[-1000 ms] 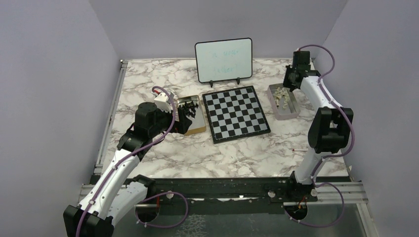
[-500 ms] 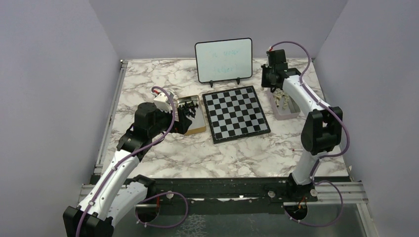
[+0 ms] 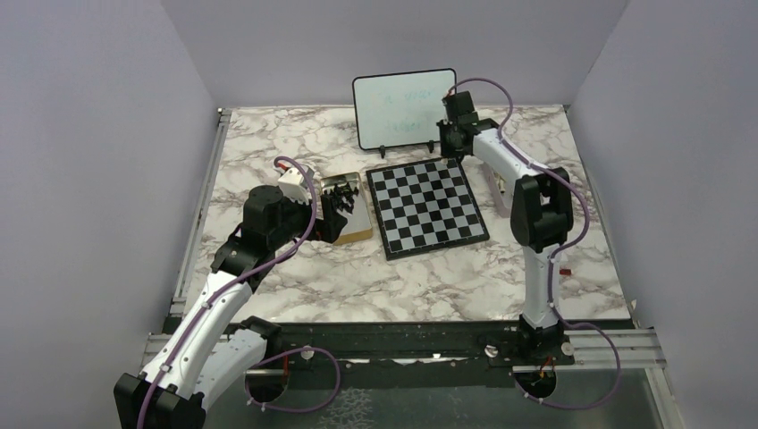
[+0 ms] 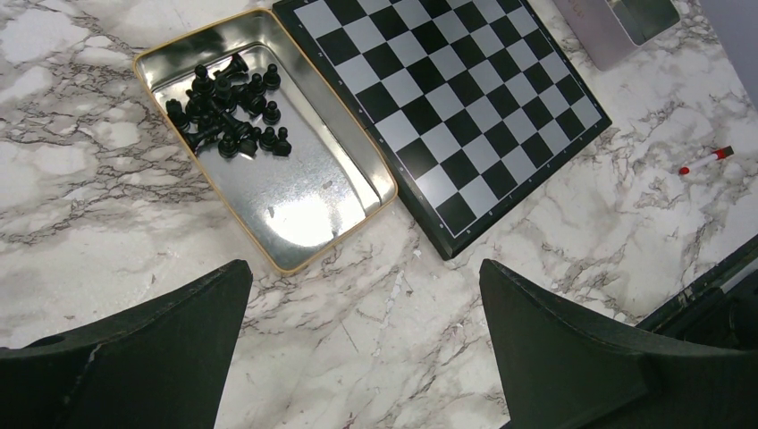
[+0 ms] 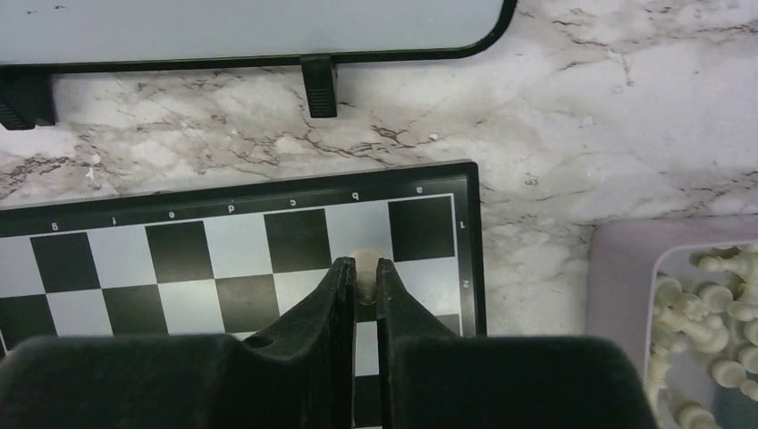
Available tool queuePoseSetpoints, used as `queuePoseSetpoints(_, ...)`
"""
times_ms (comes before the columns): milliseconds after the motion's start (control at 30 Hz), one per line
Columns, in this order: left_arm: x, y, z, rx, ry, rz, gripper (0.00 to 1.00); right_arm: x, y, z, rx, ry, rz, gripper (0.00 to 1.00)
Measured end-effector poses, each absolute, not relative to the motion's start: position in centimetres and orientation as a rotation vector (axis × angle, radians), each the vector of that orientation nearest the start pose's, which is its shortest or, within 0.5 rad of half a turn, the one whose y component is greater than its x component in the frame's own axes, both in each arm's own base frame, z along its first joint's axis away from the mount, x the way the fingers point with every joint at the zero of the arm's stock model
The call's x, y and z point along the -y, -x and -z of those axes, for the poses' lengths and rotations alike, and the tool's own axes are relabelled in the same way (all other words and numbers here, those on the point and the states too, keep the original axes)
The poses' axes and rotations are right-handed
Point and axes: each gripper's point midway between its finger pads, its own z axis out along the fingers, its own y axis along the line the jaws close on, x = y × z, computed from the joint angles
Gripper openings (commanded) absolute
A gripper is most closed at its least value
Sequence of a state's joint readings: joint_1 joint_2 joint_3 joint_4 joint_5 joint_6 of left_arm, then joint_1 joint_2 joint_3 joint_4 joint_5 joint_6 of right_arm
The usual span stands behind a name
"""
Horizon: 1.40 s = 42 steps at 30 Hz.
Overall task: Set up the chess pieces on the board
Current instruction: Place the chess piece on the chessboard.
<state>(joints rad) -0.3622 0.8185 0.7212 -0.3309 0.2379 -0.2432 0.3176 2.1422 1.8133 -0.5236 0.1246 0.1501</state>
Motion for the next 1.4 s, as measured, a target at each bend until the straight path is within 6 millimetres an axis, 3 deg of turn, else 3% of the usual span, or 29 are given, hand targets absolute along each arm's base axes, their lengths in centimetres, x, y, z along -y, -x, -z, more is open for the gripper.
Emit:
queuePoseSetpoints(300,15.2,-25.6,-20.4,-2.025,-0.277,0.622,0.99,-19.5,-53.9,-9.5,-2.386,0.214,-0.090,0.14)
queuePoseSetpoints(500,15.2,-25.6,-20.4,-2.025,-0.277,0.622,0.99,-20.8,-54.0,-9.0,-2.393,0.239,-0.079,0.14)
queuePoseSetpoints(767,15.2,-25.6,-20.4,-2.025,-0.277,0.622,0.99,-20.0,-53.2,-7.5,-2.450,0.241,-0.014,0.15)
queuePoseSetpoints(1400,15.2,-25.6,-20.4,-2.025,-0.277,0.622,0.99,-19.5,-52.8,-6.9,-2.474,0.240,0.015,0.16)
